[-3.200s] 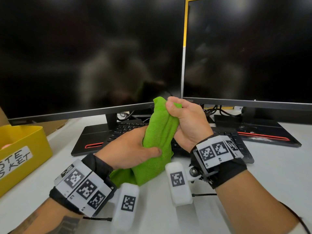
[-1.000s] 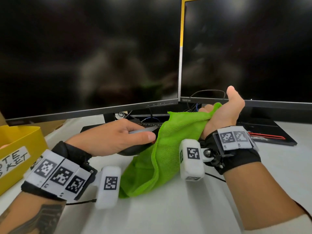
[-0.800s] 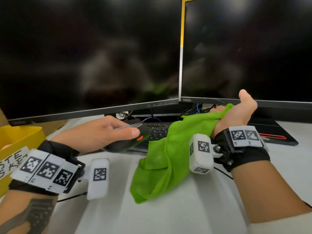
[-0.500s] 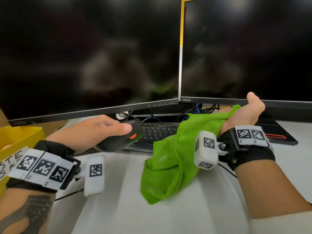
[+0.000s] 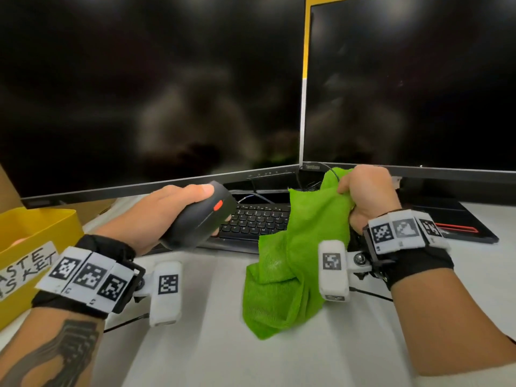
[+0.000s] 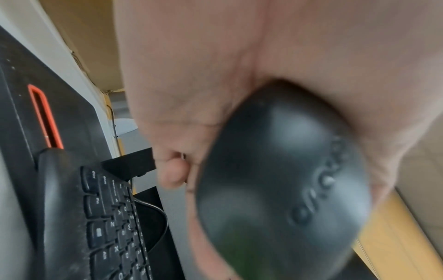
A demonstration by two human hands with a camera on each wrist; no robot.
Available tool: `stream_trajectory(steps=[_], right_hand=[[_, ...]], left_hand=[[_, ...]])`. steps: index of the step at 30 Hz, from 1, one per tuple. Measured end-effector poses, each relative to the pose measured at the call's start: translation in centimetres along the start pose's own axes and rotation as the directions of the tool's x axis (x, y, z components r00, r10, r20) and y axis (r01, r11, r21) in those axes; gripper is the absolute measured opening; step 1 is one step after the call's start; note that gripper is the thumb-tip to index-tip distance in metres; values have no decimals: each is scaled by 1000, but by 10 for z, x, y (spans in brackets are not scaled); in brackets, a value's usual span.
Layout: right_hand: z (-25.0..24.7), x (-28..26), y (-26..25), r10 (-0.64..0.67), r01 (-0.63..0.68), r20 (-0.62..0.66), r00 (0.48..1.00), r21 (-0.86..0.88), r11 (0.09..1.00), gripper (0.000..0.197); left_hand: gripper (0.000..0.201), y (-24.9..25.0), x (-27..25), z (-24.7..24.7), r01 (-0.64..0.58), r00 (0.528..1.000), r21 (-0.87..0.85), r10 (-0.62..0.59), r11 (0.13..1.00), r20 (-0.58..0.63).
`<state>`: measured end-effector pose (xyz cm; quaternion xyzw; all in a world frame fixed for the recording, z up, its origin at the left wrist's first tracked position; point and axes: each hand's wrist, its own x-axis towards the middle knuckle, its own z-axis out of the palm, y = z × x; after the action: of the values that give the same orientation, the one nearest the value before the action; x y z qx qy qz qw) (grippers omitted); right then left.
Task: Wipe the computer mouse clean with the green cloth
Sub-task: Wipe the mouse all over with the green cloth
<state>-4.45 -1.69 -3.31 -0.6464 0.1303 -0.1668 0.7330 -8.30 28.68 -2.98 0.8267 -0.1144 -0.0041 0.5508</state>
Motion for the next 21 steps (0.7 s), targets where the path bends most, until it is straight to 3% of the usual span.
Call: stream_trajectory(steps=[5, 10, 15, 18, 21], right_hand=[[-4, -1, 7, -85, 70, -33, 996, -327, 942, 15], [-4, -7, 6, -122, 109, 2, 992, -467, 878, 13], [2, -8, 12, -137, 144, 42, 990, -305, 941, 21], [5, -8, 6, -53, 50, 91, 994, 35, 998, 15], [7, -8, 4, 56, -141, 252, 966, 333, 932, 50]], left_hand=[[81, -6, 16, -6, 9, 952, -217, -75, 976, -297], [71, 0, 17, -5, -134, 898, -363, -42, 922, -438], [43, -2, 17, 6, -128, 952, -354, 15, 926, -305], [41, -5, 18, 19, -81, 982, -346, 15, 935, -190], [43, -5, 17, 26, -71, 992, -386, 24, 920, -127]])
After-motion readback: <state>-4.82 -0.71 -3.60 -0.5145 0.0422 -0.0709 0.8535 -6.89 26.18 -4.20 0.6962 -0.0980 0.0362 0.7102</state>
